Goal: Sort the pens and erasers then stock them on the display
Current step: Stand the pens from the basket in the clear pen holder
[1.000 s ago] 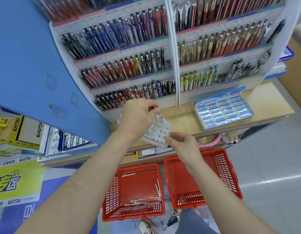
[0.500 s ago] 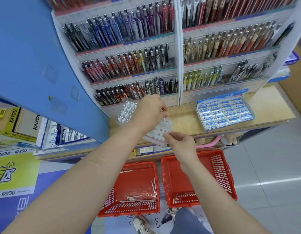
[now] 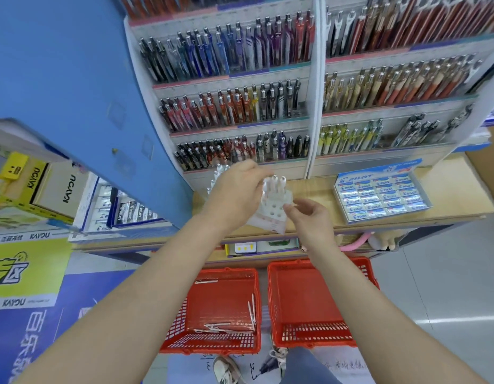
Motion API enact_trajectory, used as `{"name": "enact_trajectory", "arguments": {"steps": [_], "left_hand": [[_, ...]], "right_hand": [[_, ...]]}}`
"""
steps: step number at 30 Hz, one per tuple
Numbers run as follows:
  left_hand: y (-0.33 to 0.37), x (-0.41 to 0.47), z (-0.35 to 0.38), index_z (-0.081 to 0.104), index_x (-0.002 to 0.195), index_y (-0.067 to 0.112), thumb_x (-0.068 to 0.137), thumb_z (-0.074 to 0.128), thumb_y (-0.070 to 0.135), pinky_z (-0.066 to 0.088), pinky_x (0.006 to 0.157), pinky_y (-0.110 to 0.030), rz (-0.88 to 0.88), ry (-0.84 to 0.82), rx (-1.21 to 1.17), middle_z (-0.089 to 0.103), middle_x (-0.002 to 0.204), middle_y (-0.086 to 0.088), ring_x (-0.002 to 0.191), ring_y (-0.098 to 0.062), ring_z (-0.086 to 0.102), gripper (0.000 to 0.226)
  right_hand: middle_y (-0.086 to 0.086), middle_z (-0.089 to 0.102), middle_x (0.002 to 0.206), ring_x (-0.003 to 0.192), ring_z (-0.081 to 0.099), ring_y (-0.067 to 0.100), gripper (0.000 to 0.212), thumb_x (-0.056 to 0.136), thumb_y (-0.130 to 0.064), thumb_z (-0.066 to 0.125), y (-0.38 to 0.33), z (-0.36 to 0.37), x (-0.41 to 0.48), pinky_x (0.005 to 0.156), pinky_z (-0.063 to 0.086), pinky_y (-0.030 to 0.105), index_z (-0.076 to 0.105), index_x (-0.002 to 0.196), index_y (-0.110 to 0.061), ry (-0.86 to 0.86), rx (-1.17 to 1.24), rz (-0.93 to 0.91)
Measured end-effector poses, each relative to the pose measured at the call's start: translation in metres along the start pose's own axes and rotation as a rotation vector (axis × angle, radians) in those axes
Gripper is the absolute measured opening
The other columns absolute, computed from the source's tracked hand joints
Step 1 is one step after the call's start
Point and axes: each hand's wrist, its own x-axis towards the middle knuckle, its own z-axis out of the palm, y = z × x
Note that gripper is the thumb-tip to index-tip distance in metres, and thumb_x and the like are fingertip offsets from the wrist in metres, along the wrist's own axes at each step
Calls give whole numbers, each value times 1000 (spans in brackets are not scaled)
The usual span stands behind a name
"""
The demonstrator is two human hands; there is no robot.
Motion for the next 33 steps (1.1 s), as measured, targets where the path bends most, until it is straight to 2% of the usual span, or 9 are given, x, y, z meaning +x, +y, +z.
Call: {"name": "enact_trajectory", "arguments": {"steps": [5,8,12,15,18,21,24,27,33], "left_hand": [[-34,-85,-29,74,96,14,80,47,10,44,79,-21,-102,77,-72,70,92,1,86,-13,62,31],[-64,-144,-32,73,95,19,81,47,17,42,77,-18,-280,122,-104,69,89,6,82,-4,56,30],[-98,-229,-20,73,96,21,78,48,14,42,74,-18,-506,167,-146,68,86,10,80,1,55,32],[-125,-285,1,73,97,20,84,51,17,48,80,-26,-723,173,-190,72,93,4,87,-12,64,26],[-156,-334,36,72,101,20,89,54,12,49,81,-27,-879,132,-205,72,98,3,89,-14,64,23],[-194,-377,91,72,103,21,90,53,14,52,79,-31,-991,87,-227,72,98,3,86,-17,66,23],[-237,-409,164,72,101,22,91,55,16,50,71,-30,-1065,27,-260,72,85,1,72,-18,63,21],[-286,-426,250,72,100,17,88,57,10,48,74,-30,-1069,-12,-264,73,90,-4,80,-24,64,21],[-406,-443,448,71,96,19,80,51,18,51,77,-37,-911,-312,-168,71,91,-9,89,-30,64,25]], "right_hand": [[-1,67,94,89,62,13,23,83,-9,64,-25,5,-19,82,50,29,67,105,-18,-68,-167,-252],[-3,64,77,69,58,8,17,85,-6,63,-37,13,-38,64,46,17,68,95,-19,-287,-277,-345],[0,64,72,66,56,10,17,85,-3,65,-18,45,-62,64,46,25,68,88,-20,-626,-490,-398],[-2,64,71,57,51,-3,15,85,-5,67,23,81,-72,58,40,12,68,85,-20,-763,-661,-377],[-11,63,72,59,55,-8,19,83,-6,68,81,118,-73,63,40,11,66,84,-25,-795,-809,-325],[-6,67,77,70,60,5,21,82,-5,67,154,152,-66,73,46,22,65,81,-26,-791,-884,-230],[-5,65,77,73,59,9,16,81,-5,67,245,186,-47,67,42,12,67,83,-21,-756,-948,-168],[-4,63,78,74,58,10,9,83,-9,66,350,220,-16,59,37,5,69,88,-16,-710,-1031,-134],[12,63,85,67,56,22,22,83,-17,71,570,279,64,60,38,27,63,102,-10,-636,-1105,57]]}}
